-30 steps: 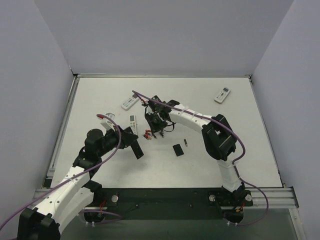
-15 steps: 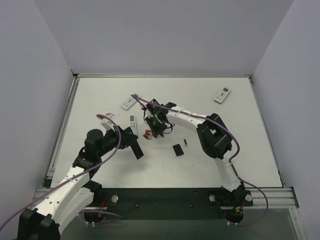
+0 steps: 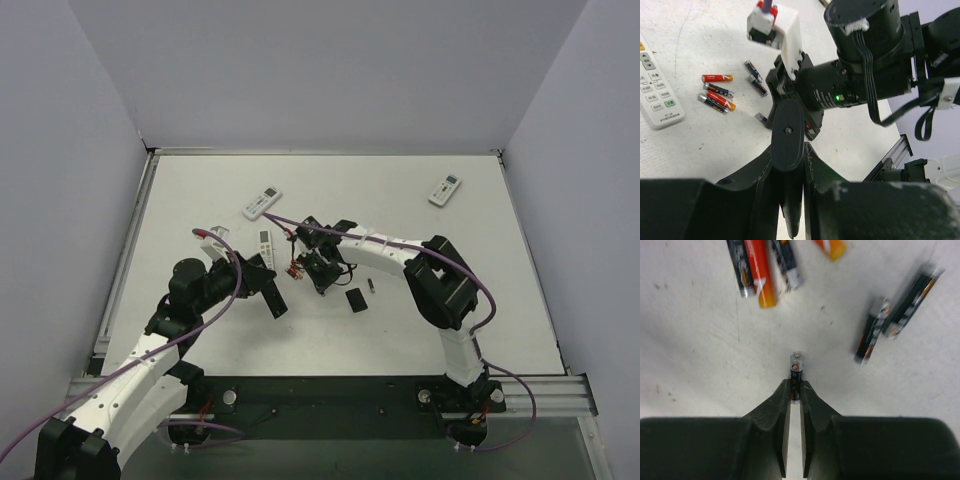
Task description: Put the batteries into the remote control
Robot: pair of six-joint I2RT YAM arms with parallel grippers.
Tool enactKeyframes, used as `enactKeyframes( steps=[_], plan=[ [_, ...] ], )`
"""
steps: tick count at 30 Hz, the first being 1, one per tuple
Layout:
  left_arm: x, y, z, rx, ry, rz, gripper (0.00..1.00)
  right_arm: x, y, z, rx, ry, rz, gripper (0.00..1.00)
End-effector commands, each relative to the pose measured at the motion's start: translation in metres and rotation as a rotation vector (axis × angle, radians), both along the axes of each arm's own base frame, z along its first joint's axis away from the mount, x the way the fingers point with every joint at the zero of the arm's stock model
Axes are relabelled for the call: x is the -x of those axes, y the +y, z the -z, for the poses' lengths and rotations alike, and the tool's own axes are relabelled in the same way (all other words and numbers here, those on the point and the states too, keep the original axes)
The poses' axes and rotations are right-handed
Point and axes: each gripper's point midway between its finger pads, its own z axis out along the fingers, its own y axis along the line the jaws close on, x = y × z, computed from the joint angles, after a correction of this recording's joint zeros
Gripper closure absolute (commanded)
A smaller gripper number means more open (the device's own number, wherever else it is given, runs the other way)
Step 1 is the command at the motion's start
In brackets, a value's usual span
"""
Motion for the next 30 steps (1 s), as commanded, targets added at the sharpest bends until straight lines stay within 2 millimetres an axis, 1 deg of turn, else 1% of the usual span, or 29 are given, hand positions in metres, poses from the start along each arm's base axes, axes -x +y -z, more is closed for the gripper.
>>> enactKeyframes(
  steps=[1,3,6,11,15,19,26,28,30],
  plan=[
    [-0.006,0.002,-0.019,0.022,-0.059,-0.017,1.0,0.044,-0.036,0.001,0.153,0.092,-0.028,0.94],
    [-0.006,0.001,-0.018,0.021,-0.058,-0.015,1.0,0.049,-0.044,0.002,0.187,0.108,-0.02,0.89],
    [-0.007,0.001,-0.018,0.023,-0.056,-0.019,1.0,0.05,-0.048,0.003,0.216,0.108,-0.01,0.85],
    [-0.007,0.002,-0.018,0.027,-0.052,-0.022,1.0,0.044,-0.042,0.005,0.226,0.102,-0.004,0.79],
    [-0.006,0.002,-0.018,0.028,-0.051,-0.022,1.0,0.035,-0.034,0.004,0.223,0.077,-0.009,0.74],
    [-0.006,0.002,-0.018,0.031,-0.049,-0.023,1.0,0.03,-0.029,0.005,0.223,0.067,-0.012,0.74],
    [-0.006,0.002,-0.017,0.036,-0.044,-0.027,1.0,0.025,-0.029,0.01,0.247,0.052,-0.012,0.74],
    [-0.006,0.002,-0.017,0.039,-0.045,-0.028,1.0,0.026,-0.029,0.012,0.257,0.053,-0.018,0.76],
    [-0.006,0.002,-0.017,0.048,-0.043,-0.03,1.0,0.026,-0.027,0.013,0.256,0.054,-0.021,0.81]
  ],
)
